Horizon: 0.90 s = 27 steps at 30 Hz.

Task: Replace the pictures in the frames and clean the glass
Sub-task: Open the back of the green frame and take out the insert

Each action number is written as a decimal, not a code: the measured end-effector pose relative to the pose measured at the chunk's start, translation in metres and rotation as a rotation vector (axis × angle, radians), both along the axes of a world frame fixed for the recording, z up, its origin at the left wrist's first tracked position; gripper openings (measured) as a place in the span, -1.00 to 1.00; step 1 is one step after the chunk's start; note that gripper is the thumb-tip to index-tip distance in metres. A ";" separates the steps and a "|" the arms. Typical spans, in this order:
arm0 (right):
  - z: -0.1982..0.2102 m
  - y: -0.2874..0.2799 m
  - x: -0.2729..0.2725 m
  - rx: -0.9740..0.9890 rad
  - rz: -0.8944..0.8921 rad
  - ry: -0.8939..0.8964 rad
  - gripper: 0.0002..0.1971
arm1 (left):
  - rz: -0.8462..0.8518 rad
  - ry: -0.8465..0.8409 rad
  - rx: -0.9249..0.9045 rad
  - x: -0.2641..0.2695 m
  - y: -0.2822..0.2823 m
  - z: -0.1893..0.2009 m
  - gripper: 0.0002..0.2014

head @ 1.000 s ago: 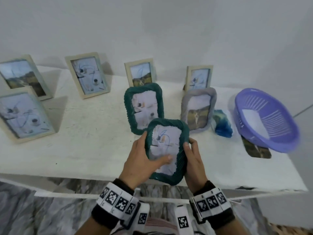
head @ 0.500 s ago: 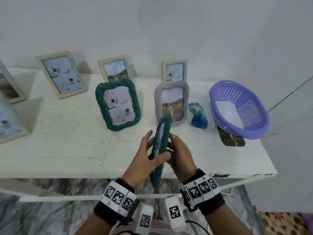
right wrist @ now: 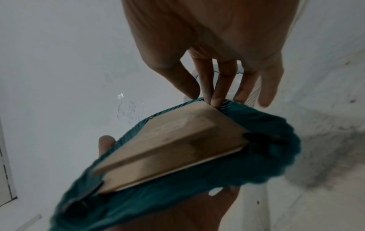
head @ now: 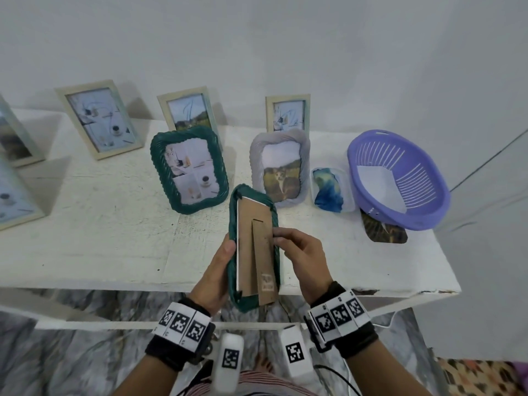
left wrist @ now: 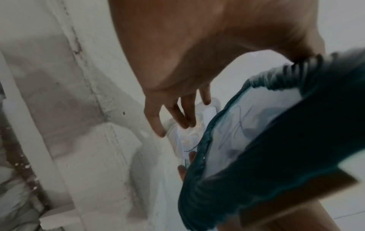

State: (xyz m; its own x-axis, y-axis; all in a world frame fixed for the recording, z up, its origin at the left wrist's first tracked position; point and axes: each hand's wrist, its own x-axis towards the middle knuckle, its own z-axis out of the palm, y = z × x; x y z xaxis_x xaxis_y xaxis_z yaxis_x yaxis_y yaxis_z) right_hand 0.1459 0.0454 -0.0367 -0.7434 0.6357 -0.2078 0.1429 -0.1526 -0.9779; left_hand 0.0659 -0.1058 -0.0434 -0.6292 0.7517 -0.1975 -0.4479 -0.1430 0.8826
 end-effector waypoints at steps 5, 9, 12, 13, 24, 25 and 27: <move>-0.015 0.017 0.006 0.137 -0.075 -0.087 -0.78 | 0.222 0.155 -0.068 -0.012 0.002 -0.013 -0.41; -0.021 0.024 0.013 0.494 0.007 -0.231 -0.77 | 0.312 0.332 -0.263 -0.020 0.002 -0.032 -0.88; -0.024 0.023 0.017 0.644 0.049 -0.311 -0.74 | 0.279 0.543 -0.488 -0.024 0.003 -0.042 -0.94; -0.025 0.024 0.018 0.673 0.065 -0.329 -0.74 | 0.256 0.606 -0.560 -0.024 0.003 -0.044 -0.94; -0.029 0.036 0.023 0.862 0.268 -0.428 -0.70 | 0.050 0.903 -0.989 -0.022 0.018 -0.039 -0.30; -0.029 0.038 0.022 0.885 0.271 -0.427 -0.70 | 0.037 0.907 -0.999 -0.022 0.019 -0.038 -0.20; -0.028 0.042 0.018 0.916 0.270 -0.431 -0.67 | 0.012 0.930 -0.983 -0.023 0.022 -0.036 -0.10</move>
State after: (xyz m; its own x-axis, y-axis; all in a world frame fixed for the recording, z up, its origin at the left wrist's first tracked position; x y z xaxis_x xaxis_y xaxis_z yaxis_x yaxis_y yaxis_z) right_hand 0.1640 0.0872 -0.0645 -0.8614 0.5078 -0.0114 0.4258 0.7098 -0.5612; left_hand 0.0429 -0.0841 -0.0796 -0.8285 0.5403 -0.1471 0.3626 0.7179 0.5942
